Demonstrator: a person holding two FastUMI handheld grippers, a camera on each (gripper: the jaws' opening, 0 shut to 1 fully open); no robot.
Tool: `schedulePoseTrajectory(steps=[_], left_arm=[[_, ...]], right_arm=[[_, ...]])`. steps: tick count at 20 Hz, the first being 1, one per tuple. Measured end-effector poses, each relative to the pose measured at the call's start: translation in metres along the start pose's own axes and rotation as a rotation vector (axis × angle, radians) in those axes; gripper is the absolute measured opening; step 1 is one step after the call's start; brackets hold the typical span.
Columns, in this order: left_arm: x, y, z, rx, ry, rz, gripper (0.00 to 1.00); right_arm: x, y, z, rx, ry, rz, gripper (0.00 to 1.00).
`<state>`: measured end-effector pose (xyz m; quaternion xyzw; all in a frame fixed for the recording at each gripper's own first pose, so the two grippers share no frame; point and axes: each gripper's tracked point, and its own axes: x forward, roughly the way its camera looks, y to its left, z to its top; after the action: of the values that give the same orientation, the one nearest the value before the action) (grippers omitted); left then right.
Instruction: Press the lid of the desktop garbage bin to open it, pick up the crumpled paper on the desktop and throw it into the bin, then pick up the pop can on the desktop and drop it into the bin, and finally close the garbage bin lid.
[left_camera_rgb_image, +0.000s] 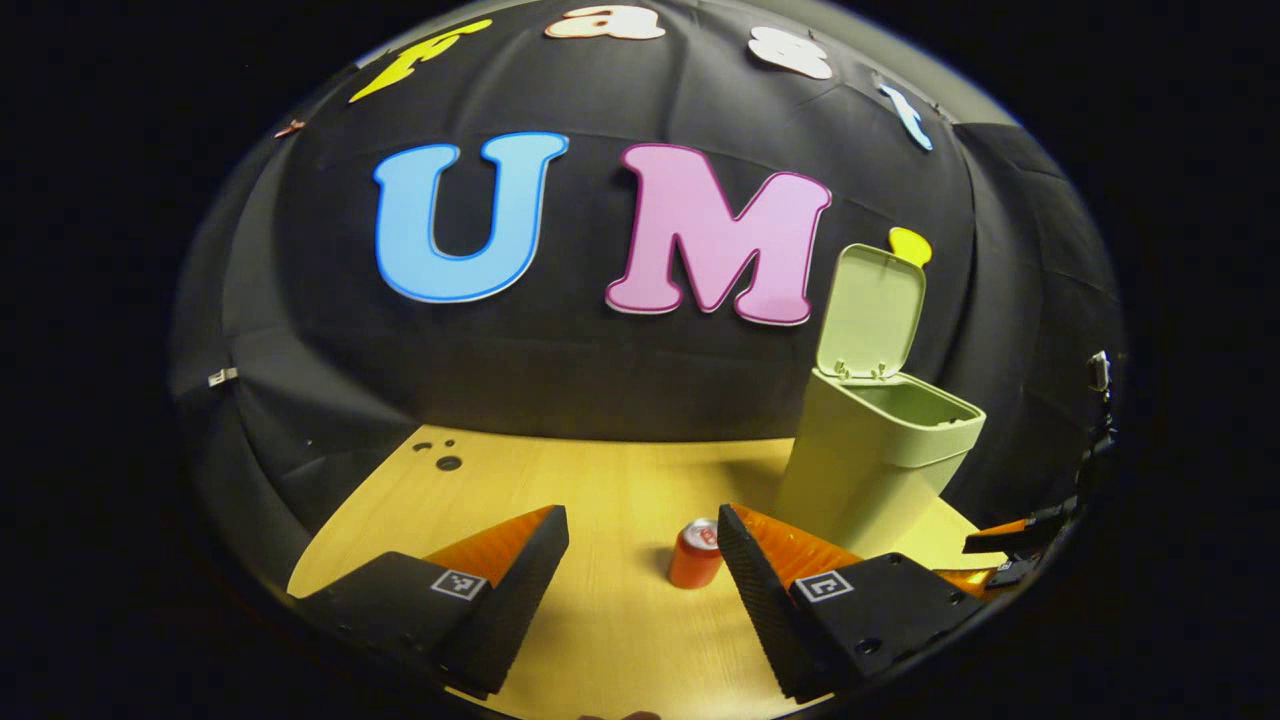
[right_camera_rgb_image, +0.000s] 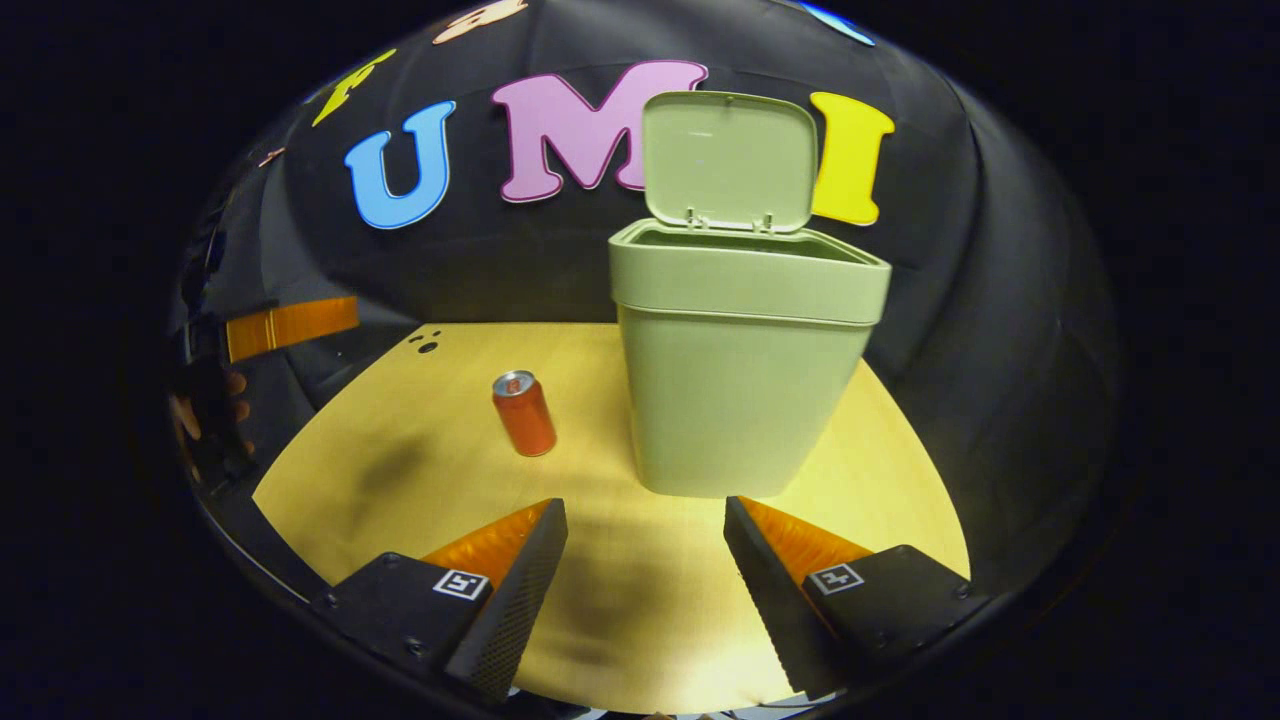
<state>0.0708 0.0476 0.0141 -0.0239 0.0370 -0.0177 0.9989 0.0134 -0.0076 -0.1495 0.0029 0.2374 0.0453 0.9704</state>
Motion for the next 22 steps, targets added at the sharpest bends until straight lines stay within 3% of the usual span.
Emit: schedulePoseTrajectory(steps=[13, 22], left_arm=[[-0.068, 0.101, -0.07, -0.072, 0.128, 0.271, 0.96], [-0.072, 0.122, -0.089, -0.112, 0.175, 0.357, 0.96]], right_arm=[[0.108, 0.09, 0.006, -0.095, 0.029, 0.17, 0.99], [0.176, 0.123, -0.003, -0.105, 0.07, 0.223, 0.99]])
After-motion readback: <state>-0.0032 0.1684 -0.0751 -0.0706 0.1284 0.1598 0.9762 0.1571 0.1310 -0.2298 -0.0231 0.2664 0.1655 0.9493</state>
